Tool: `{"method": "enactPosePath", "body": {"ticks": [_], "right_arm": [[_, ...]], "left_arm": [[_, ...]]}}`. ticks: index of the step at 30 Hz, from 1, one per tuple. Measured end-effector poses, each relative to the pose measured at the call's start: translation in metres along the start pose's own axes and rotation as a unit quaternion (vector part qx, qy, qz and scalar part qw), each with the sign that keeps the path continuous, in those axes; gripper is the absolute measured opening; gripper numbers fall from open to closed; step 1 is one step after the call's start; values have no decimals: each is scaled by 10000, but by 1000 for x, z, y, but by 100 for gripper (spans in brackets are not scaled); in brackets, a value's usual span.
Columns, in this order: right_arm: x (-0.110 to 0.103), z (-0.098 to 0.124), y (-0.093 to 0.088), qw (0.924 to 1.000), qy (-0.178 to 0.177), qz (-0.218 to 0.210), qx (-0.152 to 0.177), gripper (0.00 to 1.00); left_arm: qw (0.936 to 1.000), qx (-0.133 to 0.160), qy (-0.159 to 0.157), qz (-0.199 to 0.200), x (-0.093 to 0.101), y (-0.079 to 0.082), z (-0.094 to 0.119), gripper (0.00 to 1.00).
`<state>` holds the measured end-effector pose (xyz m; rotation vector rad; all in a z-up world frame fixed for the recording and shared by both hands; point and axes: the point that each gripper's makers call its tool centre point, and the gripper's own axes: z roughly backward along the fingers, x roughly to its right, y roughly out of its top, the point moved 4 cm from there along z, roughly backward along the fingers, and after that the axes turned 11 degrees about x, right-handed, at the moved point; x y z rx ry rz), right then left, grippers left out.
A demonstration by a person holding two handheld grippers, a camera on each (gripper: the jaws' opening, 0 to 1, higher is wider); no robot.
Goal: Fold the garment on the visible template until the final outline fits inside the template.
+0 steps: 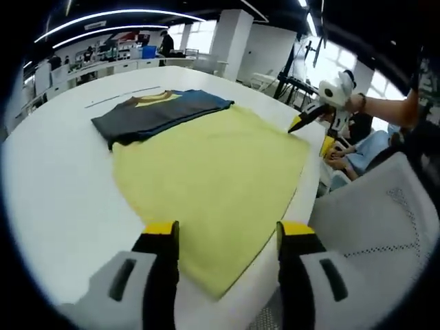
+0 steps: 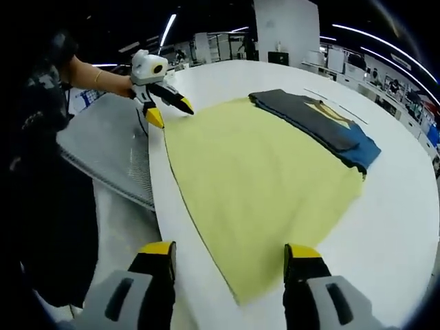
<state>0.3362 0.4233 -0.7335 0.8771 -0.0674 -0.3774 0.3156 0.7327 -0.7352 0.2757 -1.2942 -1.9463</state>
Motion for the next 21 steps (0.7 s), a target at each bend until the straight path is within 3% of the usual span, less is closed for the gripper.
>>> {"method": "enactPosePath", "body": {"ticks": [3,7,8,9,21], "right_arm": [[1,1,-1,10000,-68,53,-20,57],[2,-1,-2,9998,-116,126,-48,56],[3,-1,-3,9997,-141,169,-93,56],[4,-1,-5,9995,-165,203,-156,56],[15,-1,-12,9982,-399,346,-267,46]], "left_arm": [[9998,-98,-18,-169,2,-3,1,55],[9961,-534,31,-695,0,-14,4,53],[9957,-356,52,-850,-2,-9,2,51],[9956,-502,59,-790,1,-14,6,51],[9930,-613,258,-976,-8,-10,6,38]]}}
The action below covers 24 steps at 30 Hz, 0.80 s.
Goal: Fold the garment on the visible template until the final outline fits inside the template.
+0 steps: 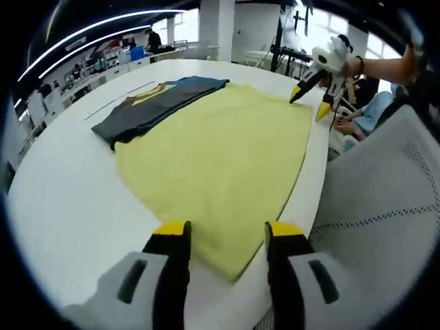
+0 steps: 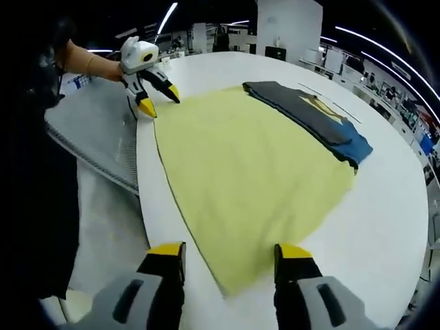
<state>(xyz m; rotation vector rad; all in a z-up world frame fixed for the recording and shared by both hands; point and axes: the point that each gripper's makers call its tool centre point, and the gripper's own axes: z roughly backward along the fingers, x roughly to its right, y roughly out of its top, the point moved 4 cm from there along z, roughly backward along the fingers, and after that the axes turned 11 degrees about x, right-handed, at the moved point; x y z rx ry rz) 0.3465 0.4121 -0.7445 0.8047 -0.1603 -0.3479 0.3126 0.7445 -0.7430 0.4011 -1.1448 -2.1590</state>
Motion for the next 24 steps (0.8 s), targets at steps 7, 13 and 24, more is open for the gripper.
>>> {"method": "enactPosePath", "body": {"ticks": [7,13,24], "right_arm": [[-2,3,-1,10000,45,-25,-37,47],[-2,2,-1,10000,-8,51,-41,46],[4,1,0,10000,-61,26,-8,38]], "left_arm": [[9998,-123,-113,-132,6,-2,6,37],[9986,-188,-224,-445,11,-5,4,36],[9987,-224,-153,-429,2,-2,0,28]]}}
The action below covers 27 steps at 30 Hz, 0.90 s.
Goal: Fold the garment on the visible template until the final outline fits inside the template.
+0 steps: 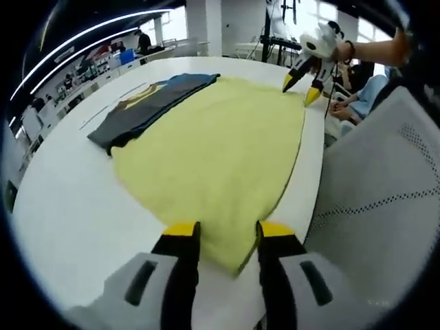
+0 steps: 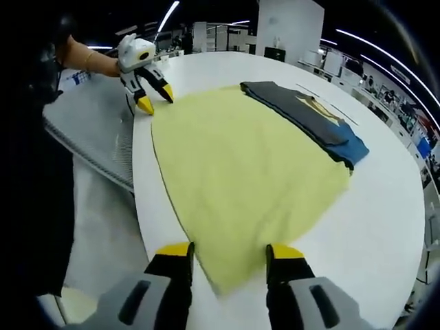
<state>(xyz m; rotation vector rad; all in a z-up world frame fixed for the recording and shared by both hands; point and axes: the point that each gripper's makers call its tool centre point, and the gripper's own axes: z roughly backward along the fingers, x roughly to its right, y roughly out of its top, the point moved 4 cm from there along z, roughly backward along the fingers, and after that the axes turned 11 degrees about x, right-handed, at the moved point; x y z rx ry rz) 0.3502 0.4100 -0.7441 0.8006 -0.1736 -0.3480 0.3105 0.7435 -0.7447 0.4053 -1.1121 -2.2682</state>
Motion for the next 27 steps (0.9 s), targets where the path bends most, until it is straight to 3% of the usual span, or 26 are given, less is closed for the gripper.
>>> {"method": "enactPosePath", "body": {"ticks": [5,8,18,27], "right_arm": [[-3,-2,2,9999,109,67,26,27],[-3,-3,2,9999,126,87,34,24],[1,-3,2,9997,33,241,2,2],[-6,2,0,9998,217,21,-15,1]], "left_arm": [[9997,-15,-137,-184,3,2,-4,12],[9999,7,-93,-126,-1,3,-5,7],[9999,-28,-21,-139,-4,3,-3,1],[9996,-112,-92,-226,1,4,3,1]]}}
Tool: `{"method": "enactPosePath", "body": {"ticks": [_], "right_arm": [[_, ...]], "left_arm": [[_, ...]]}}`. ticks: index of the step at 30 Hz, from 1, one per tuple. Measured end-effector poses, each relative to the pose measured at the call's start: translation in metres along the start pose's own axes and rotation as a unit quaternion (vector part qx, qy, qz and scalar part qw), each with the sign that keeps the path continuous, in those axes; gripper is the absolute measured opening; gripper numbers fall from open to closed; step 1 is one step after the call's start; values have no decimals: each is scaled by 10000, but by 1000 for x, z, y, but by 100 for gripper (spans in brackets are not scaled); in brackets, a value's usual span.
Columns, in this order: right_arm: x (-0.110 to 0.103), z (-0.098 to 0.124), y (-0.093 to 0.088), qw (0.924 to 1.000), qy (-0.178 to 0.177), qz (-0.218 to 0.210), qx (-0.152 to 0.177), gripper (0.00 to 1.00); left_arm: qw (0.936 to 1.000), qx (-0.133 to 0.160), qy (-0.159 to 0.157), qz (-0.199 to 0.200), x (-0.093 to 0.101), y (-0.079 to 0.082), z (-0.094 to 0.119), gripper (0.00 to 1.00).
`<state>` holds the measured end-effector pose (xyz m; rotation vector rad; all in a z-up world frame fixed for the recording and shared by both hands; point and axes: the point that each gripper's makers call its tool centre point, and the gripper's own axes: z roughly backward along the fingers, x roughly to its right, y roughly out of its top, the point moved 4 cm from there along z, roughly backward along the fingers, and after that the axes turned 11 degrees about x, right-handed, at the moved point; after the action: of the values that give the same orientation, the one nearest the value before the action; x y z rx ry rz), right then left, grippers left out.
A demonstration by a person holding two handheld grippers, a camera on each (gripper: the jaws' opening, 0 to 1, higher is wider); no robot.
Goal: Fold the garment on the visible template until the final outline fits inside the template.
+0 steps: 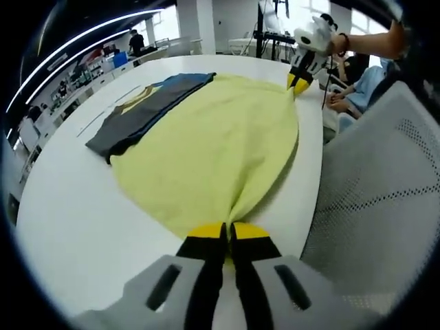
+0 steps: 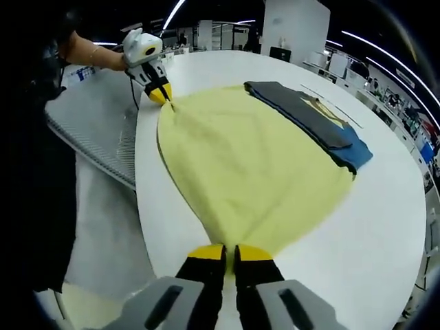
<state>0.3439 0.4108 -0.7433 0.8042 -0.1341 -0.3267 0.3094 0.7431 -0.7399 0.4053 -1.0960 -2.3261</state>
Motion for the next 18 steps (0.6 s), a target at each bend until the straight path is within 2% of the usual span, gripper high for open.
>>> {"method": "enactPosePath", "body": {"ticks": [4,18], "right_arm": [[-12,3,-2,9995,208,-225,93,1],[-33,15,-11,9983,342,-475,52,0]], "left_arm": [[9999,-115,51,-34,3,-3,5,0],[9996,-149,-122,185,28,-7,18,0]]}}
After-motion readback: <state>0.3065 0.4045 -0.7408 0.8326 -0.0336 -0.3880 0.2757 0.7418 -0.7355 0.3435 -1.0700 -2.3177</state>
